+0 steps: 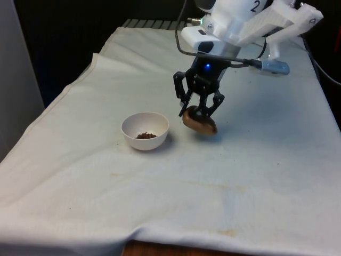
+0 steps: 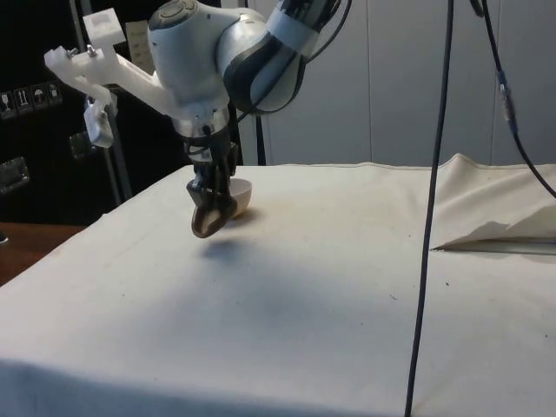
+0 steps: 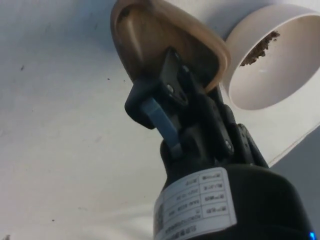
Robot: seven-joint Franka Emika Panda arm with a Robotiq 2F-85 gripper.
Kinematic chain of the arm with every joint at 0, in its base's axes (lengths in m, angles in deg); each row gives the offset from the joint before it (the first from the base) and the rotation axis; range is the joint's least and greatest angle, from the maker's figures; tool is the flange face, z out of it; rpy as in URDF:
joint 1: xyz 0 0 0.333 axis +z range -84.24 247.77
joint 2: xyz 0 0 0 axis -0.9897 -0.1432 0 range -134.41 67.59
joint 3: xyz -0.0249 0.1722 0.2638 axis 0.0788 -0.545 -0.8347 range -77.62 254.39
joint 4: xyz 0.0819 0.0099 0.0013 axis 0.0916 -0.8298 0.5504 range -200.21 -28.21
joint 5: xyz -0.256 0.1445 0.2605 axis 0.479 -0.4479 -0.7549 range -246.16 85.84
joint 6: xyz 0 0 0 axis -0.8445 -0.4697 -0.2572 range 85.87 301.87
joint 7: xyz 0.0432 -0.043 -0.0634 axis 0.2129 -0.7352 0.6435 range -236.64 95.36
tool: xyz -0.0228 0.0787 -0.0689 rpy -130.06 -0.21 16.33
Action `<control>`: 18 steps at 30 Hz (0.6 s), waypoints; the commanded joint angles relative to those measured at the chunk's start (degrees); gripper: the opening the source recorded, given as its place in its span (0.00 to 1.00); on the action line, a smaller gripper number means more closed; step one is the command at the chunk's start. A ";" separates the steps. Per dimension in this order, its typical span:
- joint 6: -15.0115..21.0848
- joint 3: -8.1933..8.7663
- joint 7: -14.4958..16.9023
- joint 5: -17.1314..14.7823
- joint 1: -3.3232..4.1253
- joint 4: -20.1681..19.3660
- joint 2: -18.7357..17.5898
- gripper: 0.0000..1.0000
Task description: Pour the coffee beans from the cup into the bowl.
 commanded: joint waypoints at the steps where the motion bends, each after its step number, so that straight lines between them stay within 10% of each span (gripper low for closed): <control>1: 1.20 -0.52 1.03 -1.15 -0.80 -0.34 -0.11 0.03; 11: 3.21 0.29 4.87 -6.30 -1.09 -0.46 -0.57 0.03; 12: 2.35 0.97 4.30 -5.79 -0.29 -0.11 -0.52 0.03; 18: 4.47 0.80 7.62 -9.91 -1.26 -0.57 -0.86 0.03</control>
